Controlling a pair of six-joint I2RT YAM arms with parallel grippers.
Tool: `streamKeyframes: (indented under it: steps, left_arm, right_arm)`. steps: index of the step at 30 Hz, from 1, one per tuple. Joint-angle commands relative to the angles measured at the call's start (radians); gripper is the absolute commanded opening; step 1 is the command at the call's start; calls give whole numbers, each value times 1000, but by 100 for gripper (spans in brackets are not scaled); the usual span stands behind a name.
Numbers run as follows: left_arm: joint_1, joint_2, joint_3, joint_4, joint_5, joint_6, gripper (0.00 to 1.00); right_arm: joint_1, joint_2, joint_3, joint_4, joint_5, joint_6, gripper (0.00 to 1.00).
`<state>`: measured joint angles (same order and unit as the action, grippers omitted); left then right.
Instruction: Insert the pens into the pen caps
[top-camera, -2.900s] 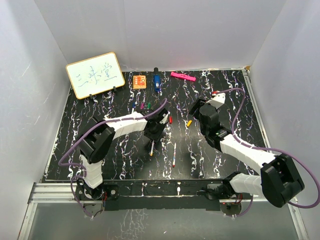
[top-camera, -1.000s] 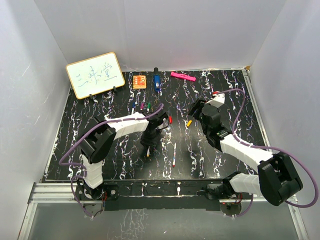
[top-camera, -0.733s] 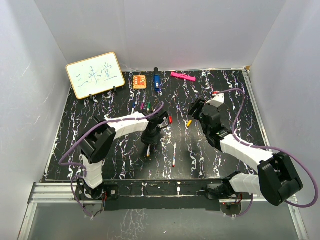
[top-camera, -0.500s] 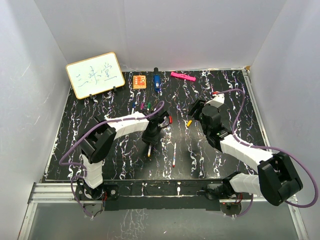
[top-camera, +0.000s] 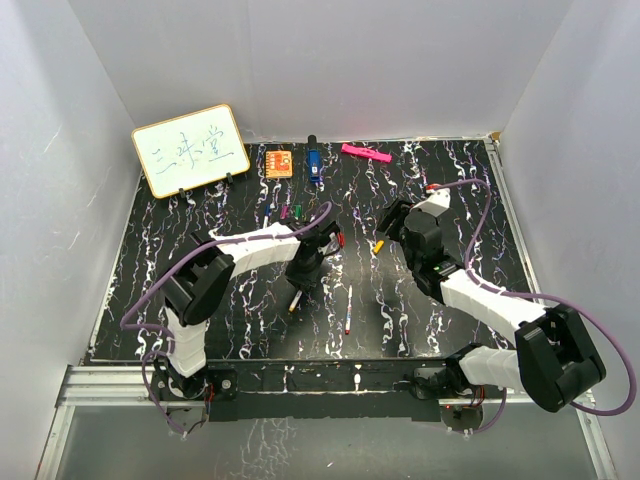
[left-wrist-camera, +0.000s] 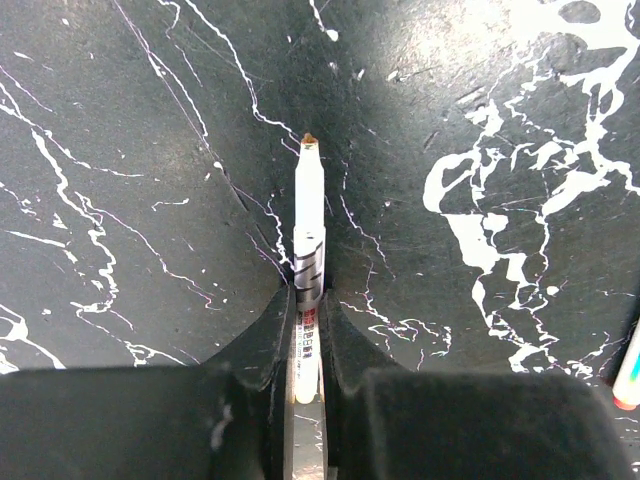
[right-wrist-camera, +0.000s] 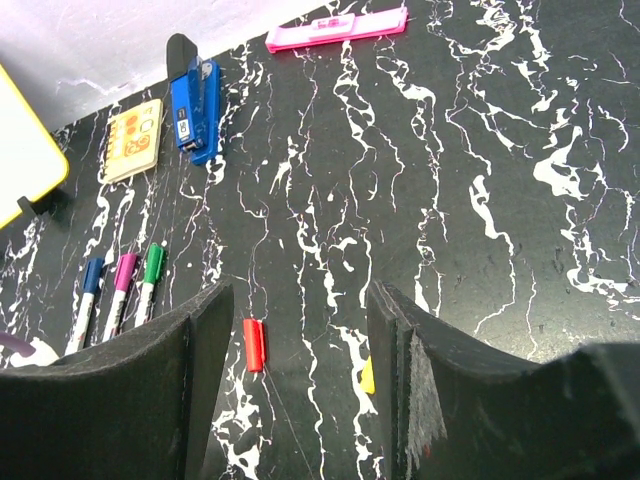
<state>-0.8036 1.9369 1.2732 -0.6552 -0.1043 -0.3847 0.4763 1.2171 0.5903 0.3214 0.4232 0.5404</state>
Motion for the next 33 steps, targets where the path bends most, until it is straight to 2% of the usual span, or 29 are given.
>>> streamKeyframes:
  steps: [1,6,16,33]
  left_arm:
    - [6,220,-109,-2,-121,38,0]
    - [3,206,-120,27,-94,55,0]
    - [3,64,-113,76,-54,76,0]
    - [3,-285,91,-60,-14,122,0]
  right_arm:
    - [-6,-38,-6,48,38,13,54]
    - [-8,-27,0,23,62,10,53]
    - [-11,37,47,-70,81,22,51]
    - [-8,319,260,-378,110,138,48]
